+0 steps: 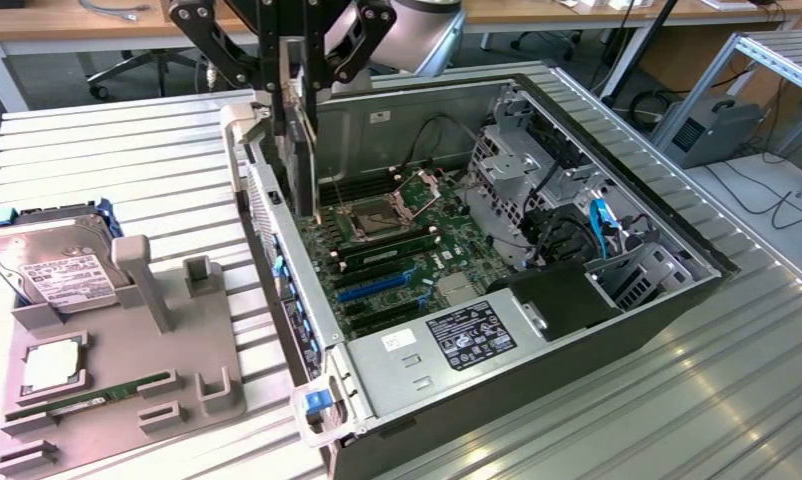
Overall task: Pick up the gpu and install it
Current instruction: 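Pick up the gpu and move the gpu toward the slot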
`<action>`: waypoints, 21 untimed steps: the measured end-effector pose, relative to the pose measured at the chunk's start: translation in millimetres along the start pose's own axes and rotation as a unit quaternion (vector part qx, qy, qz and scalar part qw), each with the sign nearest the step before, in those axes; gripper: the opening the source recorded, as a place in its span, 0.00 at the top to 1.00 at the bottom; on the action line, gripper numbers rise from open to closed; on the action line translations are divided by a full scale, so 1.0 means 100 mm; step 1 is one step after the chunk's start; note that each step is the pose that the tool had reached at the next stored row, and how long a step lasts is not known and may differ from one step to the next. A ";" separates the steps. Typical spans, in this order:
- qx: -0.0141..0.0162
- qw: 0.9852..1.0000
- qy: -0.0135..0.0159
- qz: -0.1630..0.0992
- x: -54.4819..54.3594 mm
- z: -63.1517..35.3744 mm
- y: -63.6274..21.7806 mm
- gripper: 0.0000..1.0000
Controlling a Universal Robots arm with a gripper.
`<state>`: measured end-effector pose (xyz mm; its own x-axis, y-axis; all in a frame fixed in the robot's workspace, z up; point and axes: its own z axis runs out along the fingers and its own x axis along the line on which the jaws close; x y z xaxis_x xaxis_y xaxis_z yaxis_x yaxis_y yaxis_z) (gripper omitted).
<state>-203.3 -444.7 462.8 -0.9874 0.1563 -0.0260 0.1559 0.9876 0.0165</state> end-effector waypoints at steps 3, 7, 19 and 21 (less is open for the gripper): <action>0.000 1.000 0.000 0.000 -0.03 0.001 0.005 0.73; 0.000 1.000 0.000 0.000 -0.08 0.002 0.013 0.73; 0.000 1.000 0.000 0.000 -0.23 0.007 0.037 0.73; 0.000 1.000 0.000 0.000 -0.25 0.007 0.040 0.73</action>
<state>-177.7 -444.7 462.8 -0.9874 0.1563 -0.0260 0.1559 0.9876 0.0165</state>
